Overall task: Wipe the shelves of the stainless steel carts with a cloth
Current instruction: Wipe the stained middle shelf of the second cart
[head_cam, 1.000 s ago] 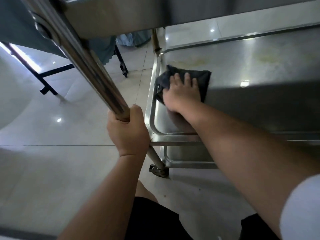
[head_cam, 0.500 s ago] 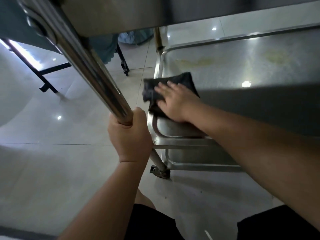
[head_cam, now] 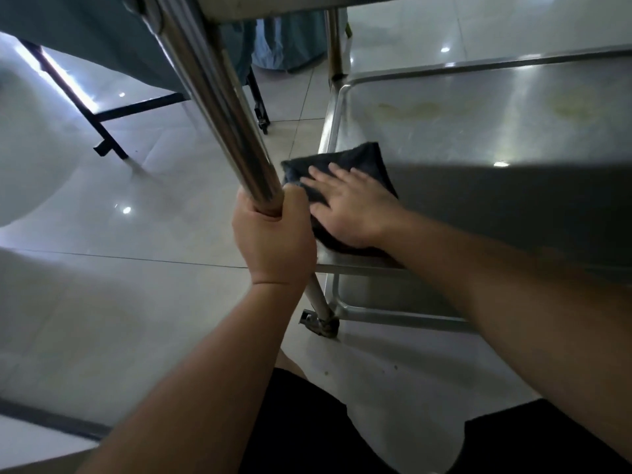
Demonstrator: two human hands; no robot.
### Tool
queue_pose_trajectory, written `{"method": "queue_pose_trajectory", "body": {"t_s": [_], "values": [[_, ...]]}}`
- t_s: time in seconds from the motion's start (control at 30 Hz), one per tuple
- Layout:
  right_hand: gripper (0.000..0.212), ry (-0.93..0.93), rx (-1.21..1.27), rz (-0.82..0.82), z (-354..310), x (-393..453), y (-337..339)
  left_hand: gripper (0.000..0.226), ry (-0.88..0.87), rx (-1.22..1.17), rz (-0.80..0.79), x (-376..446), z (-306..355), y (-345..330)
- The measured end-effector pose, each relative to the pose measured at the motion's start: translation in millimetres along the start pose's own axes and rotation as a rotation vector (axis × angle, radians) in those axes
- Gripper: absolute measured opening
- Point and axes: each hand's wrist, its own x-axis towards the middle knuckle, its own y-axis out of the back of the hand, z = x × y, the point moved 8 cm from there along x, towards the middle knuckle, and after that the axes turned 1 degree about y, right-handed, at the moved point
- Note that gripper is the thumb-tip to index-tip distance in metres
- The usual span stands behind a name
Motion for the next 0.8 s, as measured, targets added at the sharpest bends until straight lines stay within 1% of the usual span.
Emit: {"method": "queue_pose_trajectory", "body": {"t_s": [0.07, 0.13, 0.2, 0.27, 0.33, 0.47, 0.6, 0.7, 0.8], "values": [[0.064, 0.045, 0.013, -0.033, -14.3, -24.2, -8.8, 0.018, 0.021, -0.003, 0.003, -0.4, -1.3, 0.6], [0.063, 0.093, -0.003, -0.044, -23.1, -44.4, -14.5, 0.023, 0.045, -0.001, 0.013, -1.4, -2.6, 0.8], [0.062, 0.125, 0.022, -0.031, -26.1, -59.6, -13.4, 0.024, 0.057, 0.008, 0.013, -3.1, -2.0, 0.4], [0.061, 0.148, 0.049, 0.0, -25.1, -72.1, -8.4, 0.02, 0.071, 0.022, 0.005, -4.5, -0.4, 0.7], [0.063, 0.164, 0.034, 0.02, -22.9, -83.2, -5.3, 0.018, 0.088, 0.039, -0.003, -4.2, 0.7, 1.9], [0.067, 0.137, -0.049, 0.052, -11.7, -105.2, -5.5, 0.022, 0.148, 0.058, -0.03, -6.1, 0.5, 1.6], [0.063, 0.069, -0.063, 0.067, 14.1, -127.0, 1.8, 0.039, 0.175, 0.102, -0.064, -10.3, 3.1, 4.8], [0.064, 0.022, -0.065, 0.072, 39.3, -144.4, 9.1, 0.037, 0.17, 0.202, -0.09, -9.8, 1.2, 8.8], [0.065, -0.024, -0.045, 0.065, 59.6, -157.6, 16.4, 0.033, 0.149, 0.338, -0.181, -23.3, -14.2, 11.8]]}}
